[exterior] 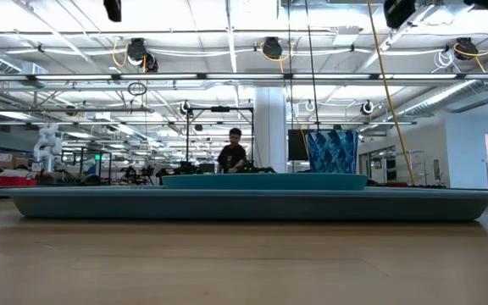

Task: Pick and place plate/cup/fork/spoon on tray
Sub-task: Return to Home Position

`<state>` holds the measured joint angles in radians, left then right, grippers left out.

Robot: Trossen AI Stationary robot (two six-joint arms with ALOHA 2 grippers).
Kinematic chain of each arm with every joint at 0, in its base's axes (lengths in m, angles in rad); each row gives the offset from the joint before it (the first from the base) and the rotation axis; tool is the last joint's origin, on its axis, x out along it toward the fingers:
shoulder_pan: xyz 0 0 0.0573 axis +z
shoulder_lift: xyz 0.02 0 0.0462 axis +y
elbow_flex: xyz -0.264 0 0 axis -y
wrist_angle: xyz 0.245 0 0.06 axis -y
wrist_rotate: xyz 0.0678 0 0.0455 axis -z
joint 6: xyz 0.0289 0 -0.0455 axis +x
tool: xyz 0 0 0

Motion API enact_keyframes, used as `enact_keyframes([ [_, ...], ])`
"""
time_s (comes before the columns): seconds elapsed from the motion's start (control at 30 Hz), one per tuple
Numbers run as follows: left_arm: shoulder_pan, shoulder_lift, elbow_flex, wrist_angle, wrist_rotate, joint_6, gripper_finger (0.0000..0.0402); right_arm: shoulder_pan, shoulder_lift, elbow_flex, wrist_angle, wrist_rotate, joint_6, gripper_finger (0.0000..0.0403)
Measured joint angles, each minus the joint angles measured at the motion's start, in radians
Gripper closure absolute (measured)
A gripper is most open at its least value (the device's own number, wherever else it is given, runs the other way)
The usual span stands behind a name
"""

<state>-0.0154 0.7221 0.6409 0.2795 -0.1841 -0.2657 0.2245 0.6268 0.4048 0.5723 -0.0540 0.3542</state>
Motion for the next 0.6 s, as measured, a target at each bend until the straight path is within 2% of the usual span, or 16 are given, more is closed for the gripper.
enact_keyframes([
  [0.33, 0.000, -0.123, -0.171, 0.006, 0.000, 0.000, 0.0394, -0.034, -0.005, -0.085, 0.045, 0.000, 0.000, 0.0403],
  [0.6, -0.007, -0.200, -0.257, 0.012, 0.001, 0.000, 0.0394, -0.070, -0.005, -0.199, 0.105, 0.000, 0.000, 0.0403],
])
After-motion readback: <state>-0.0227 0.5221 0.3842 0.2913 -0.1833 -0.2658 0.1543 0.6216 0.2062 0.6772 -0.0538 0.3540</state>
